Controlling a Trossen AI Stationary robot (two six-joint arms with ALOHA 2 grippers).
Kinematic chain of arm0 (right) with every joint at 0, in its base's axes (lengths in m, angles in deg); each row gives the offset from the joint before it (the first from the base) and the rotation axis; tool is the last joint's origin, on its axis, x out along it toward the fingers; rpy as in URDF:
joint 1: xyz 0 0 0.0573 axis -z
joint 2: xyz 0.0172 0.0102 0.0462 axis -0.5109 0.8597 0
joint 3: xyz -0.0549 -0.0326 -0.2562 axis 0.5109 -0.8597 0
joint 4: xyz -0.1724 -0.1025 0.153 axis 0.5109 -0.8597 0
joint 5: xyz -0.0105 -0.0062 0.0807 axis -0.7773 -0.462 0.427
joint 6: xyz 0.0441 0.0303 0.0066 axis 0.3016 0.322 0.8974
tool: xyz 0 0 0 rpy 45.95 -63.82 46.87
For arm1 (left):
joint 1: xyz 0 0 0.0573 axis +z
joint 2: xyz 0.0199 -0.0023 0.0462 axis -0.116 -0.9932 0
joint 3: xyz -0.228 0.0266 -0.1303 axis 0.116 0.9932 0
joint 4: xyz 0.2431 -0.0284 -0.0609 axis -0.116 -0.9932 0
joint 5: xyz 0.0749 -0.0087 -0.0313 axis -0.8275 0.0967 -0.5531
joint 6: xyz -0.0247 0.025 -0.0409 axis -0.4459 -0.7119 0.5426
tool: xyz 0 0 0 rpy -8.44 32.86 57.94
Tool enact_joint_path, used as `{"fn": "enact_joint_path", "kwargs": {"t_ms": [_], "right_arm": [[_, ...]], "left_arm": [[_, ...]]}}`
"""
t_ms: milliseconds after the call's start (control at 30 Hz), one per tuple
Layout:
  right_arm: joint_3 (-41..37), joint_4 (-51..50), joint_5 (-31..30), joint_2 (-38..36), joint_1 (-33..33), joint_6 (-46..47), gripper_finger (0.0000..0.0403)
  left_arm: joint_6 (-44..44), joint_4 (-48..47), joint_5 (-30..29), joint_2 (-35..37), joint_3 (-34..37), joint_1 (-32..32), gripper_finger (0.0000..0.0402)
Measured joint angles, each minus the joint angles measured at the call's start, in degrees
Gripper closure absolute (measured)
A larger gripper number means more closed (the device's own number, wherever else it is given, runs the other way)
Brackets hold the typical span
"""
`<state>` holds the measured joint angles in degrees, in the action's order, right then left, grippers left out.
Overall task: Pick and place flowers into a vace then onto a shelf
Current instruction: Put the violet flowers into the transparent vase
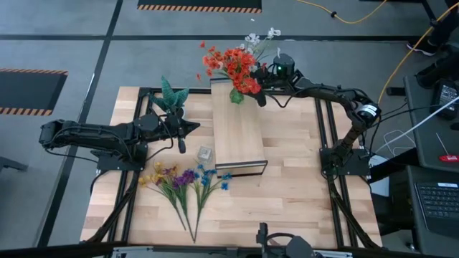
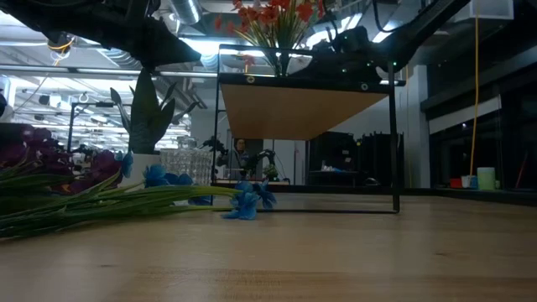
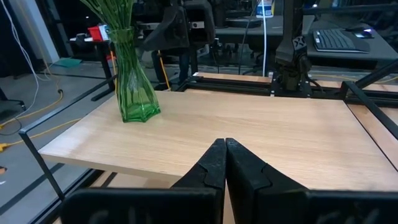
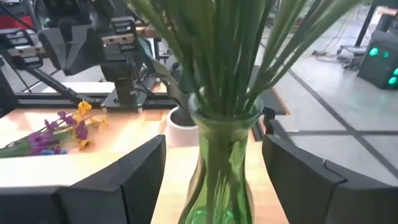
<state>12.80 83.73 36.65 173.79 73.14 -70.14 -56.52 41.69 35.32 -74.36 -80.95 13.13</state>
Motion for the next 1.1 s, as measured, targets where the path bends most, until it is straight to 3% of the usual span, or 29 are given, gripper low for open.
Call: {"fn": "enact_joint_path", "kwargs": {"t_ms": [267,367,533,767,967,1100], "right_arm": [[-0.02,-11.26,-0.06,-5.30,1.00,-4.61,0.0134],[0.00,-16.94,-2.94,-8.63,1.00,-7.67,0.0143],[-0.02,-24.17,-10.81,-14.25,0.96,-10.27,0.0218],[-4.20,-29.50,-11.10,-20.12,0.87,-10.10,0.0386],[-16.13,-22.30,-11.22,-28.69,0.10,-7.27,0.0398],[-23.89,-16.77,-11.23,-36.70,-2.72,-4.15,0.0398]], "left_arm": [[-0.01,0.00,0.19,-0.02,0.00,0.02,0.0398],[-0.12,0.05,0.17,0.00,0.00,0.00,0.0398],[-0.10,-0.71,0.12,0.01,0.01,-0.34,0.0399],[0.49,-4.74,-7.59,0.01,0.00,-3.68,0.0399],[7.40,-7.37,-9.68,-0.68,0.00,-8.73,0.0400],[12.17,-11.97,-14.55,-3.16,-1.95,-13.12,0.0400]]}}
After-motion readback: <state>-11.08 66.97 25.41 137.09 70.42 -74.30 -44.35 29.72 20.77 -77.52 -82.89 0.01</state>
